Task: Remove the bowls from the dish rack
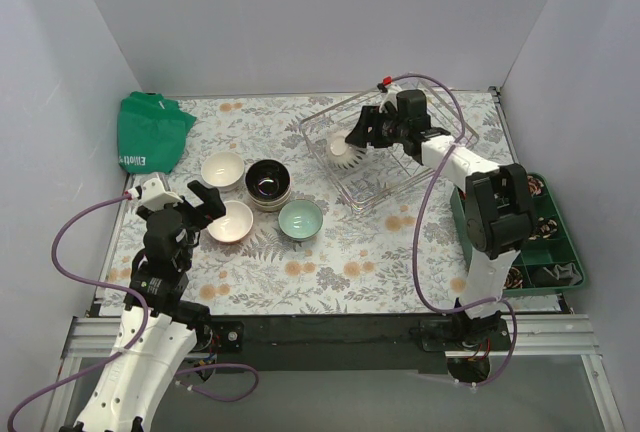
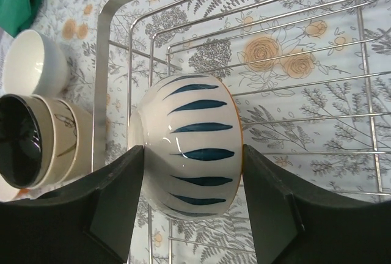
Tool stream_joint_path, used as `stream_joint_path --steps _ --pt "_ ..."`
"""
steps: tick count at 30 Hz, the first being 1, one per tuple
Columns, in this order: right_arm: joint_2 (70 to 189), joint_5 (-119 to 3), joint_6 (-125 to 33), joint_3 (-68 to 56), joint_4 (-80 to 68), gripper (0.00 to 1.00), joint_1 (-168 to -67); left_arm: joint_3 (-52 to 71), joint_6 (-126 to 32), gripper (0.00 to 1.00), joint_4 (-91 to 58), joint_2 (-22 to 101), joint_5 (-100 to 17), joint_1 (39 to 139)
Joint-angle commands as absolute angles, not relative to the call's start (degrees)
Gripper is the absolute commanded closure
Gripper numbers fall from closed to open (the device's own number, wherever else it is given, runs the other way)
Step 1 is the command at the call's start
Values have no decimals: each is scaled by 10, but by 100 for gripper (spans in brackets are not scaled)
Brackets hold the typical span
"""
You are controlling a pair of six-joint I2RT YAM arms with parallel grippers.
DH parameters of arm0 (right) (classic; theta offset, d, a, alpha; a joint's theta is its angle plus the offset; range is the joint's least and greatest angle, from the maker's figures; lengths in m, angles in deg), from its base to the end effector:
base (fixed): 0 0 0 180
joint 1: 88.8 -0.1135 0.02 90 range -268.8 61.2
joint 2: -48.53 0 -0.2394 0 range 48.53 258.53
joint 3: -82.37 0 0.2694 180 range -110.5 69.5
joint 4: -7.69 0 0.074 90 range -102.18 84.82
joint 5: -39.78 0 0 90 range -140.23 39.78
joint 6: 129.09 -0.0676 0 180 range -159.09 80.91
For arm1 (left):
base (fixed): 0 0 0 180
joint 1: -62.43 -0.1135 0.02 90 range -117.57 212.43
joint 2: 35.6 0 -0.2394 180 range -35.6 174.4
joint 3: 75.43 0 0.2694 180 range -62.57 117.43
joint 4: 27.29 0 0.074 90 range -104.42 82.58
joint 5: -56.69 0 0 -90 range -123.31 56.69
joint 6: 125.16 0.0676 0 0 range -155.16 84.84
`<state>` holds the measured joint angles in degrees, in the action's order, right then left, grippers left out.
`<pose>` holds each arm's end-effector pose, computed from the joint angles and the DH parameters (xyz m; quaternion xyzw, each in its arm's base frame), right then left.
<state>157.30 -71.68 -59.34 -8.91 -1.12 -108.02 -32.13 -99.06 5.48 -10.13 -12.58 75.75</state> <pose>0.4420 0.1803 0.1985 -0.0907 0.8354 0.3239 0.4346 0.1932 -0.0212 0.2636 -0.4324 0.6585 -0.2624 0.5573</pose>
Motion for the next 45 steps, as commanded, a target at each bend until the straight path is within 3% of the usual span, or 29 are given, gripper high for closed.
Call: stream_joint_path --steps 1,12,33,45 --pt "1511 -702 -493 -83 -25 99 -1087 -328 -984 2 45 -98 -129 760" --pt "1454 -520 -234 -42 -100 99 -1177 -329 -984 2 40 -89 -143 760" --pt "1379 -402 -64 24 -58 99 -1274 -329 -986 2 37 -71 -167 760" --pt "1307 -247 63 110 44 99 -1360 -287 -1027 2 52 7 -284 760"
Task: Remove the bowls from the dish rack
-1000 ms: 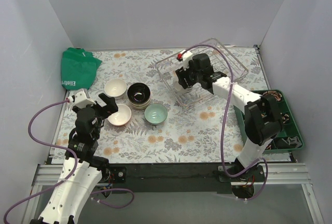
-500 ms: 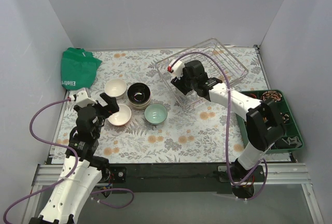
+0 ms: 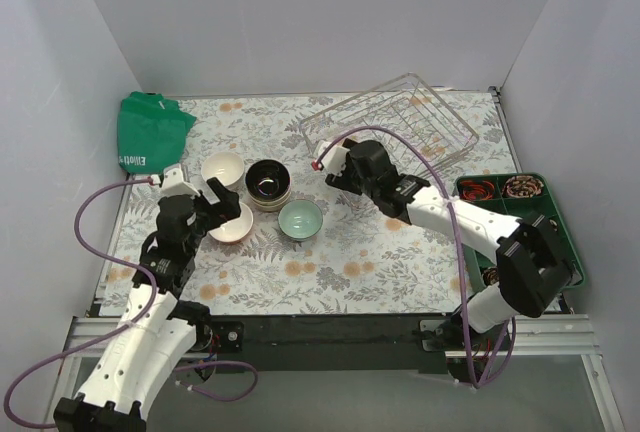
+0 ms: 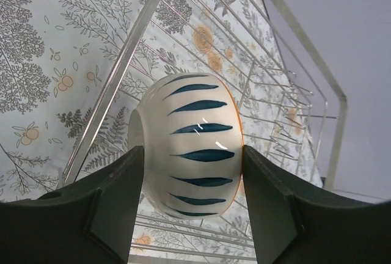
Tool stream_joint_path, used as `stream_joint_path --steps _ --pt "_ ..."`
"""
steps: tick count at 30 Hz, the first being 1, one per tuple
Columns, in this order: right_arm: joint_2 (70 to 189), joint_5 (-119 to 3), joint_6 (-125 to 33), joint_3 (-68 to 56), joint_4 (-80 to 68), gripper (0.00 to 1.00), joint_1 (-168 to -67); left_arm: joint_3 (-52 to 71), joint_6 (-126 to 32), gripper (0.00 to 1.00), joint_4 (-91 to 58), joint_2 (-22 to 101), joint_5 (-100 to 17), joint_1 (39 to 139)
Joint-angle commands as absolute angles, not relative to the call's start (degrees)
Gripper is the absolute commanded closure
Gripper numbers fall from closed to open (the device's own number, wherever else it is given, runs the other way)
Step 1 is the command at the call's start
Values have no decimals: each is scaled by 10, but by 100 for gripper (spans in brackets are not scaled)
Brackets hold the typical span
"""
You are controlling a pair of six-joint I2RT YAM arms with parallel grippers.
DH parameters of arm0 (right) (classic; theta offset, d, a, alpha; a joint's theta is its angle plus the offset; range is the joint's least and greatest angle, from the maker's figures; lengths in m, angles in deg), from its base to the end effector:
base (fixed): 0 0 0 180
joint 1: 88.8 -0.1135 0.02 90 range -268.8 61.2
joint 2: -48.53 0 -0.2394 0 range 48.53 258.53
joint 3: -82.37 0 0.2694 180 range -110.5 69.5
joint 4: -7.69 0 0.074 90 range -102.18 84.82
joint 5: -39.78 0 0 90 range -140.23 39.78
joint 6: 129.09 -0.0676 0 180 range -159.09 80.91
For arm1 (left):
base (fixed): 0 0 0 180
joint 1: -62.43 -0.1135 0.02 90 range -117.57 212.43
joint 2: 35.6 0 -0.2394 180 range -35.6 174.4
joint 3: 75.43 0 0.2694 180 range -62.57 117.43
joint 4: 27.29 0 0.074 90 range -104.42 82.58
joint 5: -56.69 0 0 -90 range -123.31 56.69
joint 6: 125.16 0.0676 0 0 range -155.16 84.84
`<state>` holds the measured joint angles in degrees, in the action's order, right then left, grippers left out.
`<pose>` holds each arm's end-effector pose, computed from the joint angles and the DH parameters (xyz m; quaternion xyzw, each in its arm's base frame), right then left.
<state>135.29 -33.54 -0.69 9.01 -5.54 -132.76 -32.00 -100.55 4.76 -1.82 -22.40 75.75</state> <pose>0.2961 0.2585 0.2279 -0.4970 0.6839 -0.0981 0.5251 0.2135 -0.0374 0.2383 -0.4106 0.7201 -0.2901 0.4783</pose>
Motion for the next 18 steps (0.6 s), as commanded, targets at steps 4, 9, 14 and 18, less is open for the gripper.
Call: stream_joint_path --steps 4,9,14,18 --pt "1291 -177 140 153 121 99 -1418 -251 -1039 2 51 61 -332 760" --pt "1287 -96 227 212 216 99 -1465 -174 -1055 2 57 141 -408 760" --pt "1291 -48 330 261 355 99 -1512 -110 -1074 2 61 226 -473 760" --pt "1308 -26 391 288 447 99 -1541 -56 -1090 2 72 277 -521 762"
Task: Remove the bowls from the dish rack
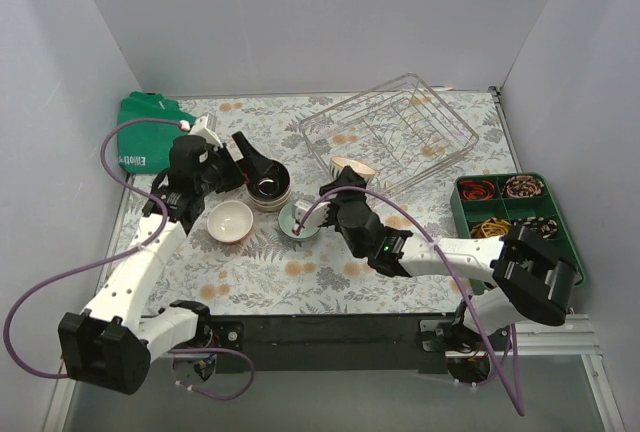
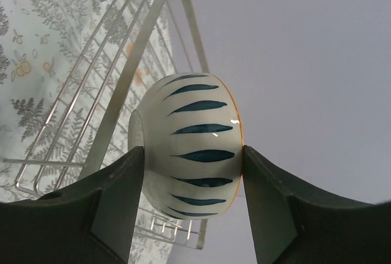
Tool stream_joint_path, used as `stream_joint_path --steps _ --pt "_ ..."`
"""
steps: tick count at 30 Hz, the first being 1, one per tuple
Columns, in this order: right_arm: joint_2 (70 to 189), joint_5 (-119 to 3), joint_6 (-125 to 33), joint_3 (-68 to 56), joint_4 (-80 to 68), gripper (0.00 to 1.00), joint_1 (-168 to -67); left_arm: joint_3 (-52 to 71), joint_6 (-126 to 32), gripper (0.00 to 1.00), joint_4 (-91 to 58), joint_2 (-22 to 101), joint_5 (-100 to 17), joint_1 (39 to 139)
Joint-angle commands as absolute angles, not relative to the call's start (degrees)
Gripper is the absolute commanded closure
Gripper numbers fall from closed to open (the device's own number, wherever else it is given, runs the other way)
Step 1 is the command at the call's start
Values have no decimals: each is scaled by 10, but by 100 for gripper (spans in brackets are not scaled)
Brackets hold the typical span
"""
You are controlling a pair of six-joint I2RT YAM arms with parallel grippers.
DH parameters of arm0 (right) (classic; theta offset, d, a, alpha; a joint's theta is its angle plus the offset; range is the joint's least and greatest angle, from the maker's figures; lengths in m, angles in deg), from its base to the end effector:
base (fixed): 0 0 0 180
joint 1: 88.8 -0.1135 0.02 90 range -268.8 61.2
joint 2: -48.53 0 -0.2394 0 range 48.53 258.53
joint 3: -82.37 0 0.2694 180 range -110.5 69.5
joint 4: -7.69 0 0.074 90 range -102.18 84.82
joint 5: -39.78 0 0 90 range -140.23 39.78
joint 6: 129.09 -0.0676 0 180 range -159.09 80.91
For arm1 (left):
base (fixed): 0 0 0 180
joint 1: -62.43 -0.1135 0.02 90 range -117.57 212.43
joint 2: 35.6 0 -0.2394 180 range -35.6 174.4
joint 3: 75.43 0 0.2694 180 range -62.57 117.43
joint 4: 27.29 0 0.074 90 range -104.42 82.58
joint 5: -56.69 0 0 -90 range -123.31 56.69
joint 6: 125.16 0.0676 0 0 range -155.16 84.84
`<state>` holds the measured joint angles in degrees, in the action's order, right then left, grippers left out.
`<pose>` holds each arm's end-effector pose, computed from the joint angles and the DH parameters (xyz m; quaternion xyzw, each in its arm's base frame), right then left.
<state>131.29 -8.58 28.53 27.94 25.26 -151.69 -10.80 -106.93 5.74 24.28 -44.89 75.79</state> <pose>0.1992 0.2904 0.1999 -0.5590 0.5072 -0.2982 0.5842 0.2808 -0.0806 0.2764 -0.3715 0.7707 -0.4090 0.3173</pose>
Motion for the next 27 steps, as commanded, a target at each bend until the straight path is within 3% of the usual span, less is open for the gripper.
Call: stream_joint_path --steps 1,7,13,21,27 --pt "1313 -22 405 298 467 99 -1553 -49 -1095 2 75 287 -528 764" --pt "1383 0 583 341 742 99 -1590 -5 -1108 2 82 333 -551 787" --pt "1447 7 668 337 885 99 -1619 7 -1122 2 80 358 -545 825" --pt "1472 4 689 322 912 99 -1639 -2 -1128 2 82 390 -535 859" --pt "1478 1 692 321 914 99 -1646 -8 -1126 10 93 426 -542 869"
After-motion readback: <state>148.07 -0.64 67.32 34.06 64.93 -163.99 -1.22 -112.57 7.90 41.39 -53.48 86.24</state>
